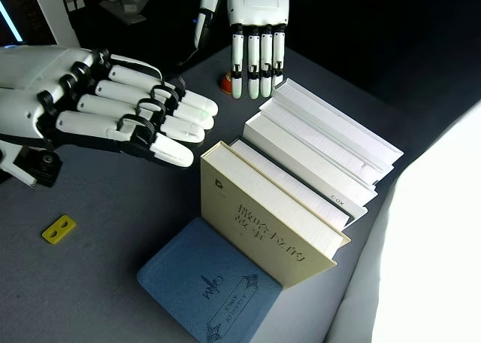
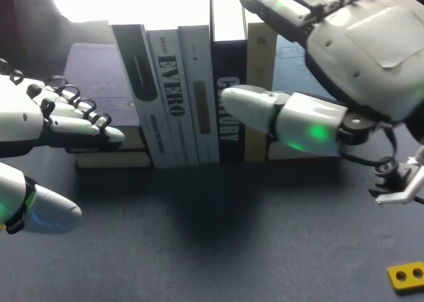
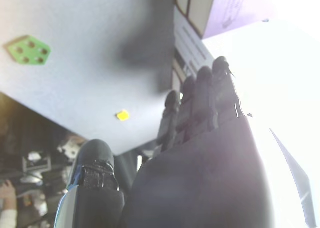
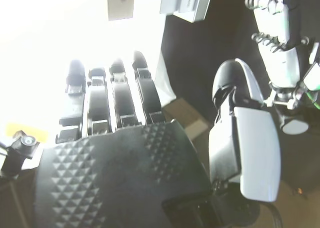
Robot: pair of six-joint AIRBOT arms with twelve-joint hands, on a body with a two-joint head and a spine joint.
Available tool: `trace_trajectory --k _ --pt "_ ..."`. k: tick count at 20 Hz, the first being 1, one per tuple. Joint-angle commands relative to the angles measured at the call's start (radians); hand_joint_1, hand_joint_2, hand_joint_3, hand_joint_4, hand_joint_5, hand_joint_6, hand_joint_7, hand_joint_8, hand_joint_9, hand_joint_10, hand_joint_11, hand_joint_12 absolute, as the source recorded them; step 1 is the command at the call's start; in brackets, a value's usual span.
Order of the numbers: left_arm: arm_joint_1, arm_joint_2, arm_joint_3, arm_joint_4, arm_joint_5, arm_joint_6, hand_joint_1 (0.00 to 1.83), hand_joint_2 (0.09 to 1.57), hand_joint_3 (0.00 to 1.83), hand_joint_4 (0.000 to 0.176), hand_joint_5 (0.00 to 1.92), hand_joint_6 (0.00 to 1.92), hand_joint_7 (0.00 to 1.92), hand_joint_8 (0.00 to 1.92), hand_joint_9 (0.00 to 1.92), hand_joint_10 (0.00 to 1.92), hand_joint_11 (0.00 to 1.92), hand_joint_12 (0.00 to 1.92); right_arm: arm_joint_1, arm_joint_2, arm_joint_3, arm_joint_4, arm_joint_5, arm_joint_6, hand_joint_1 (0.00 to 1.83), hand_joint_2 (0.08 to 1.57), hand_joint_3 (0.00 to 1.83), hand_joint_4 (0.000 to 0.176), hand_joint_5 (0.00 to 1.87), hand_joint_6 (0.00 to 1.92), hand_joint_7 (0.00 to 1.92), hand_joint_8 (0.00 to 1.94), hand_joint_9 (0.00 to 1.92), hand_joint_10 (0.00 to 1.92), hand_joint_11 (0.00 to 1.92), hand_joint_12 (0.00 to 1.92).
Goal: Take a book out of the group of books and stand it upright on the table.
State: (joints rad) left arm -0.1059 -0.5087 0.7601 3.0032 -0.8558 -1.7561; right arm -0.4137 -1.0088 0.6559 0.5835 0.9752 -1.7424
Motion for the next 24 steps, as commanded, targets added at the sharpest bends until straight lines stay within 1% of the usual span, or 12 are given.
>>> trace_trajectory --k 1,2,8,11,14,15,16,17,18,20,21,24 --pt "-0.009 -0.001 0.0 0.009 0.077 -0.002 0.0 1.24 0.0 0.043 0.0 0.0 0.01 0.0 0.0 0.0 0.0 0.0 0.016 -0.006 0.011 -0.06 0.119 0.004 0.0 1.11 0.0 0.025 0.33 0.02 0.14 0.0 0.05 0.0 0.0 0.27" --pt "-0.008 -0.001 0.001 0.009 0.077 -0.002 0.0 1.24 0.0 0.043 0.0 0.0 0.01 0.0 0.0 0.0 0.0 0.0 0.021 -0.029 0.029 -0.06 0.124 0.004 0.0 1.12 0.0 0.03 0.31 0.01 0.1 0.0 0.01 0.0 0.0 0.14" --pt "-0.009 -0.001 -0.007 0.009 0.077 -0.002 0.0 1.26 0.01 0.031 0.04 0.01 0.06 0.01 0.02 0.01 0.05 0.02 0.026 -0.129 0.128 -0.061 0.138 -0.002 0.0 1.14 0.01 0.04 0.37 0.02 0.12 0.01 0.03 0.01 0.0 0.05" --pt "-0.009 -0.001 -0.009 0.009 0.077 -0.002 0.0 1.25 0.0 0.031 0.06 0.0 0.09 0.0 0.05 0.01 0.0 0.44 0.02 -0.153 0.15 -0.061 0.147 -0.004 0.0 1.15 0.0 0.036 0.46 0.02 0.14 0.0 0.03 0.0 0.0 0.05" --pt "-0.009 -0.001 -0.012 0.009 0.077 -0.002 0.0 1.25 0.0 0.029 0.04 0.0 0.04 0.0 0.01 0.01 0.0 0.3 0.01 -0.172 0.173 -0.061 0.153 -0.007 0.0 1.15 0.0 0.043 0.48 0.02 0.13 0.0 0.02 0.0 0.0 0.03" --pt "-0.009 -0.001 -0.012 0.009 0.077 -0.002 0.0 1.25 0.0 0.029 0.04 0.0 0.05 0.0 0.02 0.01 0.0 0.34 0.007 -0.176 0.178 -0.061 0.153 -0.007 0.0 1.16 0.0 0.031 0.51 0.03 0.14 0.0 0.03 0.01 0.01 0.03" --pt "-0.009 -0.001 -0.012 0.009 0.077 -0.002 0.0 1.25 0.0 0.026 0.04 0.0 0.06 0.0 0.03 0.01 0.0 0.38 0.003 -0.178 0.18 -0.061 0.153 -0.008 0.0 1.16 0.0 0.031 0.56 0.02 0.15 0.0 0.04 0.0 0.0 0.05" --pt "-0.009 -0.001 -0.011 0.009 0.077 -0.002 0.0 1.25 0.0 0.026 0.04 0.0 0.06 0.0 0.03 0.01 0.0 0.37 -0.001 -0.179 0.181 -0.061 0.153 -0.009 0.0 1.16 0.0 0.031 0.57 0.02 0.15 0.0 0.04 0.0 0.0 0.06" --pt "-0.009 -0.001 -0.01 0.009 0.077 -0.002 0.0 1.26 0.0 0.024 0.07 0.01 0.08 0.0 0.03 0.0 0.0 0.26 -0.009 -0.179 0.18 -0.061 0.14 -0.009 0.0 1.16 0.0 0.02 0.66 0.04 0.14 0.0 0.02 0.0 0.0 0.01" --pt "-0.009 -0.001 -0.009 0.009 0.077 -0.002 0.0 1.26 0.0 0.024 0.07 0.01 0.08 0.0 0.03 0.0 0.0 0.26 -0.012 -0.18 0.18 -0.061 0.138 -0.012 0.0 1.16 0.0 0.02 0.66 0.04 0.14 0.0 0.02 0.0 0.0 0.01" --pt "-0.009 -0.002 -0.008 0.009 0.077 -0.002 0.0 1.25 0.0 0.034 0.05 0.0 0.07 0.0 0.03 0.0 0.0 0.28 -0.013 -0.18 0.179 -0.061 0.137 -0.018 0.01 1.16 0.0 0.0 0.87 0.06 0.17 0.0 0.02 0.0 0.0 0.0" --pt "-0.009 -0.002 -0.007 0.009 0.077 -0.002 0.0 1.25 0.0 0.036 0.04 0.01 0.07 0.01 0.05 0.01 0.0 0.4 -0.025 -0.175 0.167 -0.061 0.137 -0.057 0.0 1.17 0.0 0.003 0.89 0.04 0.18 0.0 0.01 0.0 0.0 0.0"
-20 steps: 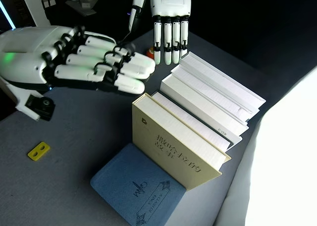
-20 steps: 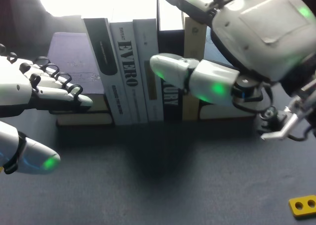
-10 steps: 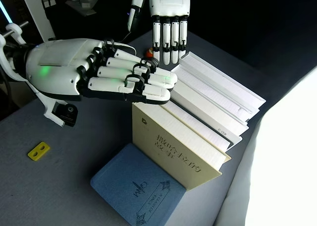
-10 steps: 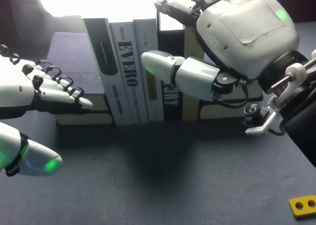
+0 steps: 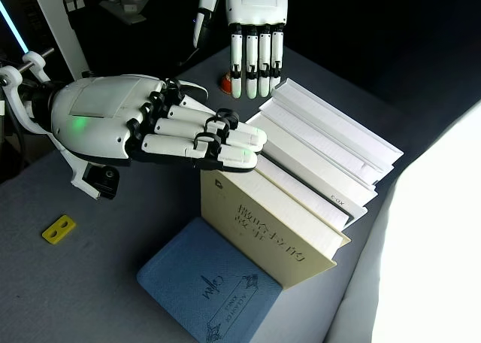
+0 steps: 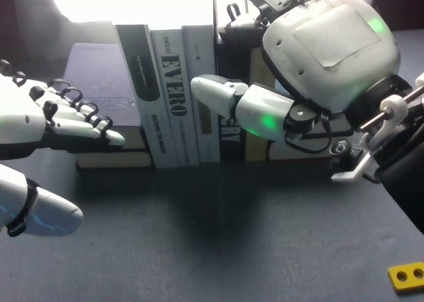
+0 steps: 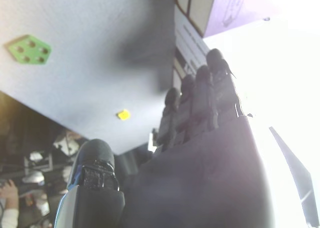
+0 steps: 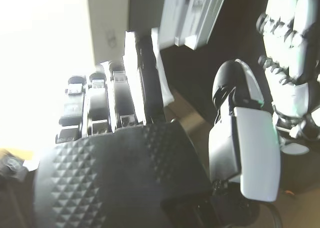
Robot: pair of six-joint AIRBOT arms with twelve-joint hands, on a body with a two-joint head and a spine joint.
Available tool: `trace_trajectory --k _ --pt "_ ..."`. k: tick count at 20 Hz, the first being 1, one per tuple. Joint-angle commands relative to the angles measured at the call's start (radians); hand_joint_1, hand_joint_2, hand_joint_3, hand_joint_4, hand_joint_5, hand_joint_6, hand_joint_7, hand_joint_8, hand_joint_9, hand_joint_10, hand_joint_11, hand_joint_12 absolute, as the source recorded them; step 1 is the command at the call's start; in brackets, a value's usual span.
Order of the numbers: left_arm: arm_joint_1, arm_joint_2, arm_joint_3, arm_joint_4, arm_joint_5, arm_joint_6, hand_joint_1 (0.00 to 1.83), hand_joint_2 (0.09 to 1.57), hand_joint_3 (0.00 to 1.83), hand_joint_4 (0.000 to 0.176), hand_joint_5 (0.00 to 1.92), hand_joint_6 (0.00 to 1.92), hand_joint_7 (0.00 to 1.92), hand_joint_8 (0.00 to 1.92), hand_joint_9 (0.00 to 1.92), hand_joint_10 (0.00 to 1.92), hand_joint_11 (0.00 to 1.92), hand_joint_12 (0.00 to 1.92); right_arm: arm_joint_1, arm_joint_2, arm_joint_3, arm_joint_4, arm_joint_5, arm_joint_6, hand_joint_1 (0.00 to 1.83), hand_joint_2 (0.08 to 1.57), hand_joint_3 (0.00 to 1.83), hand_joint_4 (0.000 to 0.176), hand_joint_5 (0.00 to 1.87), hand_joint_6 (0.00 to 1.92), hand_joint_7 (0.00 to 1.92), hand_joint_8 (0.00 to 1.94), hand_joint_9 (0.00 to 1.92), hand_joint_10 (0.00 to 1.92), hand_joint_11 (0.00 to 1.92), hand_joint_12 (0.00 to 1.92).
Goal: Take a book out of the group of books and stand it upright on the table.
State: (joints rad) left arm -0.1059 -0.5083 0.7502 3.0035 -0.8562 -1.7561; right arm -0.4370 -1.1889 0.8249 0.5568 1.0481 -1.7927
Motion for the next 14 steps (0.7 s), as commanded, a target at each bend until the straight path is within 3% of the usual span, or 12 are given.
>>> trace_trajectory --k 1,3,8,13,14 --pt "-0.009 -0.002 0.005 0.008 0.078 -0.002 0.0 1.25 0.0 0.037 0.05 0.01 0.08 0.01 0.07 0.01 0.0 0.41 -0.008 0.01 -0.009 -0.034 0.064 -0.012 0.01 1.17 0.0 0.006 0.89 0.04 0.17 0.0 0.01 0.0 0.0 0.0" --pt "-0.009 -0.002 0.008 0.008 0.078 -0.002 0.0 1.26 0.0 0.037 0.04 0.01 0.08 0.01 0.07 0.01 0.0 0.41 -0.016 0.029 -0.035 -0.034 0.062 -0.022 0.03 1.17 0.0 0.0 0.9 0.03 0.19 0.0 0.03 0.01 0.0 0.0" --pt "-0.008 -0.002 0.01 0.008 0.078 -0.002 0.0 1.26 0.0 0.042 0.0 0.0 0.03 0.0 0.01 0.01 0.0 0.05 -0.031 0.082 -0.121 -0.034 0.054 -0.074 0.04 1.17 0.0 0.0 0.89 0.02 0.2 0.0 0.05 0.01 0.0 0.0" --pt "-0.009 -0.003 0.012 0.008 0.078 -0.002 0.0 1.25 0.0 0.049 0.03 0.01 0.04 0.0 0.03 0.0 0.0 0.1 -0.06 0.139 -0.202 -0.034 0.036 -0.117 0.0 1.17 0.0 0.0 0.87 0.01 0.19 0.0 0.05 0.01 0.0 0.0" --pt "-0.009 -0.003 0.012 0.008 0.078 -0.002 0.0 1.25 0.0 0.049 0.0 0.0 0.01 0.0 0.01 0.0 0.0 0.03 -0.066 0.151 -0.218 -0.034 0.033 -0.13 0.0 1.17 0.0 0.0 0.88 0.01 0.19 0.0 0.04 0.0 0.0 0.0"
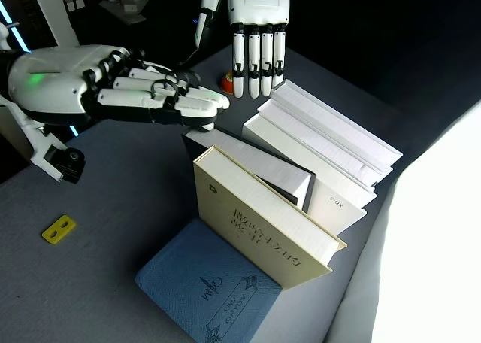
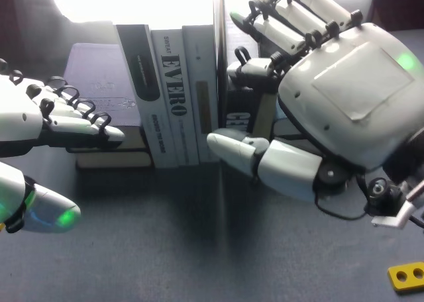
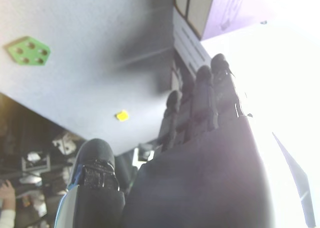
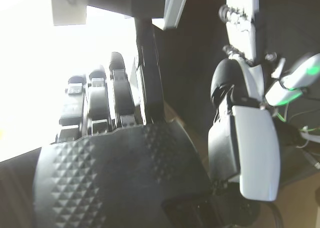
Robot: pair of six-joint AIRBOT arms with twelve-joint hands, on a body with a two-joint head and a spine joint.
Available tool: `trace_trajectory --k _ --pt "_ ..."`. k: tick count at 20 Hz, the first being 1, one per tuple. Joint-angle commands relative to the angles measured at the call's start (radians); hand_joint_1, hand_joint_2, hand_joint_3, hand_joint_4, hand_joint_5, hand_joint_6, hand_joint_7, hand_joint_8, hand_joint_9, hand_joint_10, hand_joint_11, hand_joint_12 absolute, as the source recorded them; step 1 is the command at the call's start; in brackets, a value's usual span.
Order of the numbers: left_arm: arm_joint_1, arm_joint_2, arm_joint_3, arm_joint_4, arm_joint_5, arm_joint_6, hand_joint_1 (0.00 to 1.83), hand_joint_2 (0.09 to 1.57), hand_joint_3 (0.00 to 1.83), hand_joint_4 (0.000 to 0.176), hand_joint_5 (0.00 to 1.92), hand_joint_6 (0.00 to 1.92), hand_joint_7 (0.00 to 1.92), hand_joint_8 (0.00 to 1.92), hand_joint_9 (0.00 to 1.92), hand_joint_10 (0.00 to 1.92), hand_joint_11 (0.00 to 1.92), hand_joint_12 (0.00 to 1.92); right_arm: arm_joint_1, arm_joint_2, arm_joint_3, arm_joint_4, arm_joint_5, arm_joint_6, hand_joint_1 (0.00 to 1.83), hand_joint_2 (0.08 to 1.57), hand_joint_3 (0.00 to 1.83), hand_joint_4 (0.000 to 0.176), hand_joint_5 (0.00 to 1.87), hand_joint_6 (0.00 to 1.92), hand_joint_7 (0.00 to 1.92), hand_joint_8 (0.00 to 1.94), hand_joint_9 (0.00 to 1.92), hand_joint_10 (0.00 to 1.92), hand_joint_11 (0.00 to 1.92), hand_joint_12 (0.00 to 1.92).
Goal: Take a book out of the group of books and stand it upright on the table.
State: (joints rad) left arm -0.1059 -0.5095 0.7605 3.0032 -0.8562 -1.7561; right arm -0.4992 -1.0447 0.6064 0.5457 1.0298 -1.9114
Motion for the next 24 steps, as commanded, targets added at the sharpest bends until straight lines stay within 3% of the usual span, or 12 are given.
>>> trace_trajectory --k 1,5,8,13,16,23,24 --pt "-0.009 -0.002 0.002 0.009 0.078 -0.002 0.0 1.25 0.0 0.053 0.01 0.0 0.01 0.0 0.0 0.0 0.0 0.01 -0.008 0.014 -0.009 -0.02 0.047 -0.017 0.0 1.17 0.0 0.0 0.88 0.01 0.19 0.0 0.03 0.0 0.0 0.0" --pt "-0.009 -0.003 0.004 0.009 0.078 -0.002 0.0 1.24 0.0 0.054 0.04 0.01 0.09 0.02 0.06 0.02 0.04 0.03 -0.03 0.051 -0.065 -0.003 0.023 -0.035 0.0 1.17 0.0 0.0 0.84 0.0 0.18 0.0 0.04 0.0 0.0 0.01" --pt "-0.011 -0.003 0.004 0.009 0.078 -0.002 0.0 1.25 0.0 0.045 0.03 0.01 0.05 0.01 0.03 0.01 0.02 0.02 -0.04 0.064 -0.084 -0.003 0.004 -0.05 0.03 1.16 0.0 0.0 0.87 0.01 0.18 0.0 0.04 0.0 0.0 0.01" --pt "-0.013 -0.004 0.004 0.009 0.078 -0.002 0.0 1.25 0.0 0.049 0.03 0.01 0.06 0.0 0.02 0.0 0.0 0.0 -0.079 0.066 -0.105 -0.003 -0.07 -0.153 0.0 1.18 0.0 0.0 0.85 0.0 0.21 0.01 0.04 0.0 0.0 0.0" --pt "-0.016 -0.005 0.004 0.009 0.078 -0.002 0.0 1.25 0.0 0.048 0.0 0.0 0.05 0.0 0.01 0.0 0.0 0.0 -0.111 0.066 -0.104 -0.003 -0.097 -0.199 0.0 1.17 0.0 0.0 0.85 0.0 0.21 0.0 0.04 0.0 0.0 0.0" --pt "-0.016 -0.007 0.004 0.009 0.078 -0.002 0.0 1.24 0.0 0.05 0.0 0.0 0.06 0.01 0.02 0.01 0.0 0.0 -0.157 0.035 -0.053 -0.003 -0.109 -0.186 0.0 1.18 0.0 0.0 0.85 0.0 0.22 0.01 0.05 0.01 0.0 0.0" --pt "-0.016 -0.007 0.004 0.009 0.078 -0.002 0.0 1.25 0.0 0.044 0.0 0.0 0.04 0.0 0.01 0.0 0.0 0.0 -0.174 0.026 -0.043 -0.003 -0.109 -0.186 0.0 1.17 0.0 0.0 0.83 0.0 0.22 0.0 0.04 0.0 0.0 0.0"
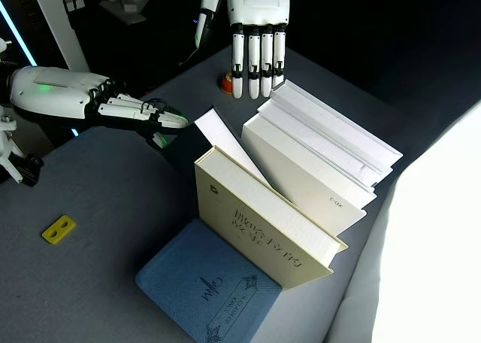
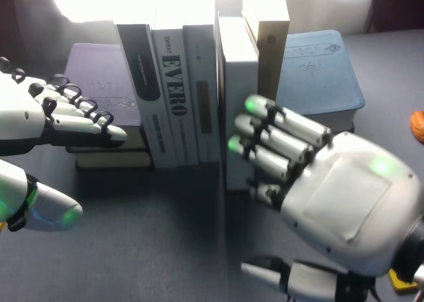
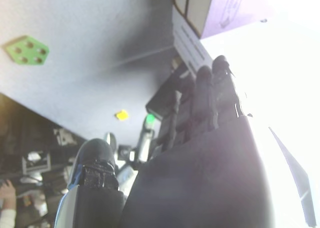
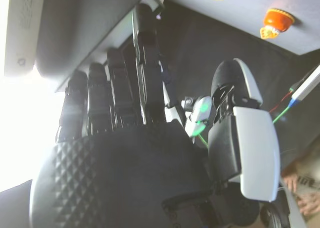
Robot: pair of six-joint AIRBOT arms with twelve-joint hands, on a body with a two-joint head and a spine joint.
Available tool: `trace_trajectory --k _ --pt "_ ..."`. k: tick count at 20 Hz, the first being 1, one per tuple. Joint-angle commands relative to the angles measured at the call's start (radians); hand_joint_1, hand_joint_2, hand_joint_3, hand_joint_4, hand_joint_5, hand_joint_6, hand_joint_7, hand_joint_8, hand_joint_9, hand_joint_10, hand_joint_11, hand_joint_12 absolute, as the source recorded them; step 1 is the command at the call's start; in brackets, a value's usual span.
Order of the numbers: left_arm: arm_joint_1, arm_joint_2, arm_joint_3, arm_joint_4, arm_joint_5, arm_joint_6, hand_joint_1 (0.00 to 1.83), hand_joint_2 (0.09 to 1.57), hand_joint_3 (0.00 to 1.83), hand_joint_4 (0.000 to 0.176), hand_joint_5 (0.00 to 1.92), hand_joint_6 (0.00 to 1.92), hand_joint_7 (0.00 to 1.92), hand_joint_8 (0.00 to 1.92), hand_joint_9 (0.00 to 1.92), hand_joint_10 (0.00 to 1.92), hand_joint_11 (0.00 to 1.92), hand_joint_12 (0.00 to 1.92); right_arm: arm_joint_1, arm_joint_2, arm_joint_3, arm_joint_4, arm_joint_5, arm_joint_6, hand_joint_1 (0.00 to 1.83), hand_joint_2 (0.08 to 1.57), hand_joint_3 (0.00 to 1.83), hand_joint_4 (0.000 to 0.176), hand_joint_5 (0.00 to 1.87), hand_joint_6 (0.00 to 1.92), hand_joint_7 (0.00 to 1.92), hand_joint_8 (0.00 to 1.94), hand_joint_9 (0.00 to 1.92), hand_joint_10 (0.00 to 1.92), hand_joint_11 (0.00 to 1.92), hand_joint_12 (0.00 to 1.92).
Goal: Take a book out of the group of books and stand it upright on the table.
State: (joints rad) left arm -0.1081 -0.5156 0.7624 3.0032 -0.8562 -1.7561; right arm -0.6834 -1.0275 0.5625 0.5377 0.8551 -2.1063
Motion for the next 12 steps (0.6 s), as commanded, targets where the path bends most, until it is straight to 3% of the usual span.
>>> trace_trajectory --k 1,3,7,12 --pt "-0.014 -0.001 0.002 0.009 0.078 -0.002 0.0 1.25 0.0 0.044 0.0 0.0 0.03 0.0 0.0 0.0 0.0 0.0 -0.007 -0.002 0.01 0.005 0.073 0.009 0.0 1.17 0.0 0.0 0.83 0.0 0.24 0.01 0.04 0.0 0.0 0.0" --pt "-0.014 -0.001 0.002 0.009 0.078 -0.002 0.0 1.24 0.0 0.047 0.0 0.0 0.03 0.01 0.0 0.0 0.0 0.0 -0.028 -0.01 0.017 0.005 0.078 0.009 0.0 1.16 0.0 0.0 0.84 0.01 0.26 0.01 0.06 0.01 0.06 0.03" --pt "-0.014 -0.001 0.002 0.009 0.078 -0.002 0.0 1.24 0.0 0.045 0.0 0.0 0.04 0.01 0.01 0.0 0.0 0.0 -0.065 -0.009 0.01 -0.016 0.077 0.012 0.0 1.17 0.0 0.0 0.85 0.0 0.25 0.01 0.05 0.01 0.0 0.01" --pt "-0.014 -0.001 0.001 0.009 0.078 -0.002 0.0 1.25 0.0 0.042 0.0 0.0 0.04 0.0 0.0 0.0 0.0 0.0 -0.047 0.05 -0.053 -0.016 0.05 0.015 0.0 1.16 0.0 0.0 0.84 0.0 0.26 0.01 0.07 0.01 0.01 0.03"
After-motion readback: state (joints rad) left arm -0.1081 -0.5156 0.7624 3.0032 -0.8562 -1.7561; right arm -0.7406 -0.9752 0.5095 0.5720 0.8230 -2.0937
